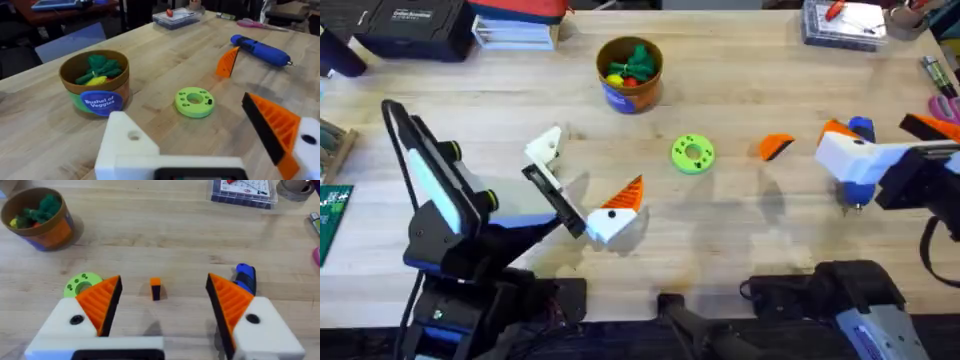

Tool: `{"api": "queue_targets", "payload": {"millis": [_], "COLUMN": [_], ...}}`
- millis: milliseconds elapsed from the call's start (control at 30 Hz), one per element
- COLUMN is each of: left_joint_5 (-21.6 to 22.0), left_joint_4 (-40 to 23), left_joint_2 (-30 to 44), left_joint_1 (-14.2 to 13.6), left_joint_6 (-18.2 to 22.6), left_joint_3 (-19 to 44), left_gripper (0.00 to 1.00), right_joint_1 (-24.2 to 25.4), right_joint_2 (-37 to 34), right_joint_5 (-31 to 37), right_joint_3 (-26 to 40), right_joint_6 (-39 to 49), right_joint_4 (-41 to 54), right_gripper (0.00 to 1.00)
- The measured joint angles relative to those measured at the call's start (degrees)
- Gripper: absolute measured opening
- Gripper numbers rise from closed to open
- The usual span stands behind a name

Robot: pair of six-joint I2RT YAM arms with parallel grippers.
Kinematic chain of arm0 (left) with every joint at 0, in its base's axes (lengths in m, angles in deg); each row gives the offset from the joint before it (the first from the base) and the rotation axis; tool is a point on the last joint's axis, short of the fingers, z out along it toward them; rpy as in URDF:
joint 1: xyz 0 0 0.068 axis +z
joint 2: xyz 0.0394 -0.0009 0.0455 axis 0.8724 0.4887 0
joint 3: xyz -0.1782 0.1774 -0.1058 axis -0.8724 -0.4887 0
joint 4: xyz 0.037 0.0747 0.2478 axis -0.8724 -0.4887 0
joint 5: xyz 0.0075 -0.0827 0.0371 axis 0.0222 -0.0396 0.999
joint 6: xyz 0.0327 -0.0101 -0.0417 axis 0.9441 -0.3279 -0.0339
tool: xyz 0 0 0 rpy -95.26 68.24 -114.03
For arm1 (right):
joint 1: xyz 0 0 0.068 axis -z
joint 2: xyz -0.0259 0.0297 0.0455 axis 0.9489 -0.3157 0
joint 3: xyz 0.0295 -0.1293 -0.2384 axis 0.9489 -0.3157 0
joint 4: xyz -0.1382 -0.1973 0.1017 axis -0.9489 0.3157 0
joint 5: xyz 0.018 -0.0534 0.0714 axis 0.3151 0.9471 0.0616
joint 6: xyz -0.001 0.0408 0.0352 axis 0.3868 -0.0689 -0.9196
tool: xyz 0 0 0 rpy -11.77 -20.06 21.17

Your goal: Pick up the gripper from the table and insert it into the empty holder that is missing its gripper. Then pick up a screw, insert it into the mounting hole, and use the screwdriver to tighten it. Finally, clean up the table by picking up the vegetable and placing it into the bucket.

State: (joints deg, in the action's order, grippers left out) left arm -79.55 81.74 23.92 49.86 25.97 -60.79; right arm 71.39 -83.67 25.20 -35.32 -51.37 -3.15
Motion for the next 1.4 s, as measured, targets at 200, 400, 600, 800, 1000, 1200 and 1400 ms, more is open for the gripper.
{"api": "queue_targets", "payload": {"millis": [200,400,600,800,1000,1200,1400], "left_joint_5": [-1.45,-1.53,-1.67,-1.67,-2.80,-6.92,-12.28], "left_joint_4": [0.18,0.18,0.18,0.18,0.18,0.18,0.16], "left_joint_2": [0.00,0.00,0.00,0.01,0.00,0.00,0.00], "left_joint_1": [-0.08,-0.08,-0.08,-0.08,-0.08,-0.08,-0.08], "left_joint_6": [-0.07,-0.07,-0.07,-0.07,-1.37,-8.54,-11.17], "left_joint_3": [-0.08,-0.08,-0.08,-0.08,-0.08,-0.24,-0.41], "left_gripper": [0.985,0.986,0.986,0.985,0.986,0.986,0.986], "right_joint_1": [0.00,0.00,0.00,0.01,0.00,0.00,0.00], "right_joint_2": [0.00,0.00,0.00,0.00,0.00,0.00,0.00], "right_joint_5": [0.00,0.00,0.00,0.00,0.00,0.00,0.00], "right_joint_3": [0.00,0.00,0.00,0.00,0.00,0.00,0.02], "right_joint_6": [0.00,0.00,0.01,0.00,0.00,0.00,0.02], "right_joint_4": [0.04,0.04,0.06,0.06,0.04,0.04,0.04], "right_gripper": [0.994,0.991,0.994,0.993,0.994,0.994,0.994]}}
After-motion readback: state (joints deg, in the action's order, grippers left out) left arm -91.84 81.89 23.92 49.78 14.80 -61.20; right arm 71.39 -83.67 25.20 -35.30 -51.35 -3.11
